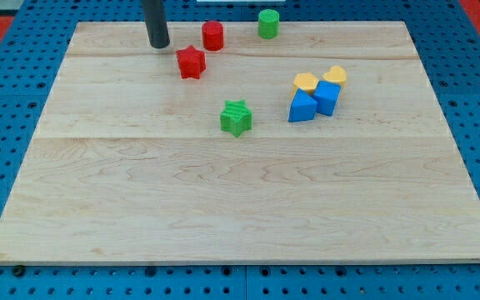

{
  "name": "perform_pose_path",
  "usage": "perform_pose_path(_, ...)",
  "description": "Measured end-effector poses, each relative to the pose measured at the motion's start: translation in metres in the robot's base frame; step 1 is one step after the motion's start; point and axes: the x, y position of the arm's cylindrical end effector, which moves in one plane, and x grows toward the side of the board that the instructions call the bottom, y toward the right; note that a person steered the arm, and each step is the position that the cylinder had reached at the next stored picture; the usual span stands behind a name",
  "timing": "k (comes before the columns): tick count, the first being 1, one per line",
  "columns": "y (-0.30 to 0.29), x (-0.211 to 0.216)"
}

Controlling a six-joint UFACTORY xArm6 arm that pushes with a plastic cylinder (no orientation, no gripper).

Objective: Slide the red star below the red circle

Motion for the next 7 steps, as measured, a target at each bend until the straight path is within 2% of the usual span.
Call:
perform_pose_path(2, 0.083, -0.006)
perform_pose_path(3, 0.098, -0.006)
perform_pose_path(4, 0.051, -0.021)
perform_pose_path(5, 0.013, -0.013)
perform_pose_path(6, -0.009, 0.025)
perform_pose_path(7, -0.002, 0.082)
